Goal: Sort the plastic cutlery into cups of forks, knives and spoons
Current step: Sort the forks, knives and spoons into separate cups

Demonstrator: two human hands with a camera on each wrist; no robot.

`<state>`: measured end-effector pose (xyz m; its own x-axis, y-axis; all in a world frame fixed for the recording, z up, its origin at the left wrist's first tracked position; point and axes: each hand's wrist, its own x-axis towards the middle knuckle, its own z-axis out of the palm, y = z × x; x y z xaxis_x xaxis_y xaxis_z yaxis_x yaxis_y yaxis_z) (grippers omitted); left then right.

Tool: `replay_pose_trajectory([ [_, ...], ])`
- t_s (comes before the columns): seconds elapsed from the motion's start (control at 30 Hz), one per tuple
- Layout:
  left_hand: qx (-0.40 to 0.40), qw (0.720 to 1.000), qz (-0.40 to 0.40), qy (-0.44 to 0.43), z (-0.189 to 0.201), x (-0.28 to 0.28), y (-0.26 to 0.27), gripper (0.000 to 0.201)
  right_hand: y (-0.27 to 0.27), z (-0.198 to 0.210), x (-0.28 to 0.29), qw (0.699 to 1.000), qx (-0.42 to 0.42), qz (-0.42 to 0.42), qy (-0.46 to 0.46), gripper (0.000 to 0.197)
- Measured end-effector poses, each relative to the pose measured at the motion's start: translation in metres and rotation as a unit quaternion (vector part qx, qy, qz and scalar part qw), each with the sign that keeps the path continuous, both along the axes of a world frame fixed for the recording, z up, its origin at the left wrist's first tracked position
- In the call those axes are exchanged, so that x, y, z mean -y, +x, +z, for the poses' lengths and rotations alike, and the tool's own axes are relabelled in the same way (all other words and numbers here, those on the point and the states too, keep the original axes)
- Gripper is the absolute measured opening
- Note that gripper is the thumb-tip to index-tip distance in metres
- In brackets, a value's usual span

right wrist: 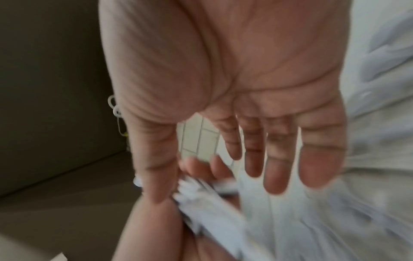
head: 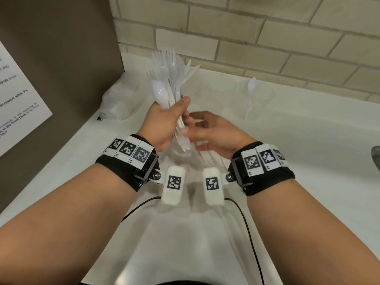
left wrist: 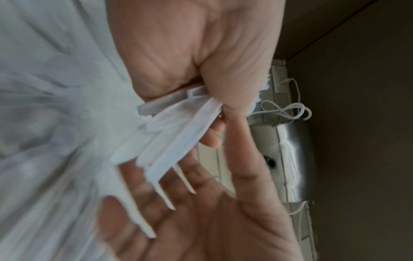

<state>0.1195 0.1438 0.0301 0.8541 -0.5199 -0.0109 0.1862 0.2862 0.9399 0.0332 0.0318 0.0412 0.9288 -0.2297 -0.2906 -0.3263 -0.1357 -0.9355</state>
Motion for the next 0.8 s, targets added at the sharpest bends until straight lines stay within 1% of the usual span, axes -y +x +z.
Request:
replay_pose_trajectory([
  [0.03,0.001,1.000,-0.023,0.009,-0.001,-0.002,0.001,0.014,0.001,0.005,0.004,0.998,0.033,-0.047,-0.009,0.053],
  [0.1,-0.012,0.997,-0.077,0.028,-0.005,-0.007,0.003,0.015,0.005,0.015,0.009,0.980,0.128,-0.142,-0.056,0.026],
  [0.13,-0.020,0.994,-0.100,0.035,-0.007,-0.008,0.004,0.015,0.007,0.019,0.011,0.969,0.168,-0.160,-0.080,0.015],
  [0.17,-0.027,0.992,-0.117,0.039,-0.010,-0.010,0.004,0.014,0.009,0.023,0.011,0.964,0.194,-0.154,-0.096,0.011],
  [0.2,-0.036,0.990,-0.131,0.042,-0.012,-0.010,0.004,0.014,0.012,0.025,0.009,0.963,0.204,-0.136,-0.111,0.011],
  [0.3,-0.064,0.981,-0.180,0.032,-0.016,-0.013,0.003,0.015,0.020,0.027,0.000,0.964,0.197,-0.087,-0.156,0.012],
  [0.4,-0.100,0.968,-0.229,-0.019,-0.018,-0.017,0.005,0.012,0.027,0.023,-0.005,0.961,0.200,-0.093,-0.168,0.012],
  [0.47,-0.119,0.959,-0.254,-0.047,-0.019,-0.021,0.007,0.015,0.030,0.020,-0.005,0.960,0.207,-0.103,-0.162,0.015],
  [0.57,-0.150,0.943,-0.286,-0.084,-0.022,-0.026,0.011,0.023,0.032,0.018,-0.007,0.948,0.231,-0.131,-0.173,0.028],
  [0.63,-0.159,0.941,-0.287,-0.083,-0.023,-0.027,0.012,0.020,0.034,0.018,-0.010,0.933,0.259,-0.154,-0.198,0.041],
  [0.7,-0.152,0.944,-0.284,-0.066,-0.023,-0.028,0.013,0.012,0.036,0.020,-0.011,0.922,0.279,-0.162,-0.215,0.056],
  [0.73,-0.147,0.945,-0.286,-0.058,-0.023,-0.028,0.013,0.009,0.037,0.021,-0.011,0.920,0.283,-0.156,-0.222,0.059],
  [0.8,-0.142,0.945,-0.291,-0.053,-0.023,-0.028,0.014,0.006,0.041,0.023,-0.010,0.922,0.272,-0.130,-0.242,0.052],
])
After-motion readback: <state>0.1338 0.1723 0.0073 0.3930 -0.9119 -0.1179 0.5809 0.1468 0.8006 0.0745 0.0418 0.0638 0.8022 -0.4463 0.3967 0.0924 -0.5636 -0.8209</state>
